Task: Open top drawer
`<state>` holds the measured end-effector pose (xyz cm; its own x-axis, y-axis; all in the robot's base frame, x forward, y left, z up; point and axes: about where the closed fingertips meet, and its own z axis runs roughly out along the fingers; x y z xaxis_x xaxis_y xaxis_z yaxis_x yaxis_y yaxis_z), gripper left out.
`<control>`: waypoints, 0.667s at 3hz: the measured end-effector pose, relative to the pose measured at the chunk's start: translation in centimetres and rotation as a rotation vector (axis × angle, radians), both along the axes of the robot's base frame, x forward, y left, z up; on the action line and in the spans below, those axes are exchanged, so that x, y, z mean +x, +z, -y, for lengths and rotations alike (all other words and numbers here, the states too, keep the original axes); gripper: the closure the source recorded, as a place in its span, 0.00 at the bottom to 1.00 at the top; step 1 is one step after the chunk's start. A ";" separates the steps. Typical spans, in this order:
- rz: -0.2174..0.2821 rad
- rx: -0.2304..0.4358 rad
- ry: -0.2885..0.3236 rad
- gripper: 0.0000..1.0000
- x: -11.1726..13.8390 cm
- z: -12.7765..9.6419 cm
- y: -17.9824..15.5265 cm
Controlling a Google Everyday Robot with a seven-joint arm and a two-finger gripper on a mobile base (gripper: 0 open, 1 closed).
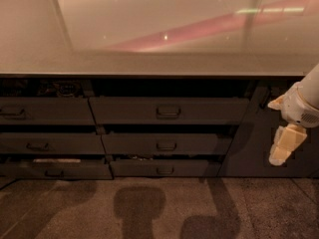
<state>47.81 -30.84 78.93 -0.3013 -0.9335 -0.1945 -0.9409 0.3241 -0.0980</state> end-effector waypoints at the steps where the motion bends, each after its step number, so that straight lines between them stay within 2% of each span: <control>1: -0.004 0.004 -0.001 0.00 0.3 0.1 -0.2; 2: 0.013 0.061 0.051 0.00 -0.1 0.0 -0.2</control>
Offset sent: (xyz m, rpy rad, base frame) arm -0.0103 -0.0011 0.0054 0.1736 -0.0526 0.1512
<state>47.70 -30.87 78.78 -0.2510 -0.9338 -0.2549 -0.9551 0.2818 -0.0917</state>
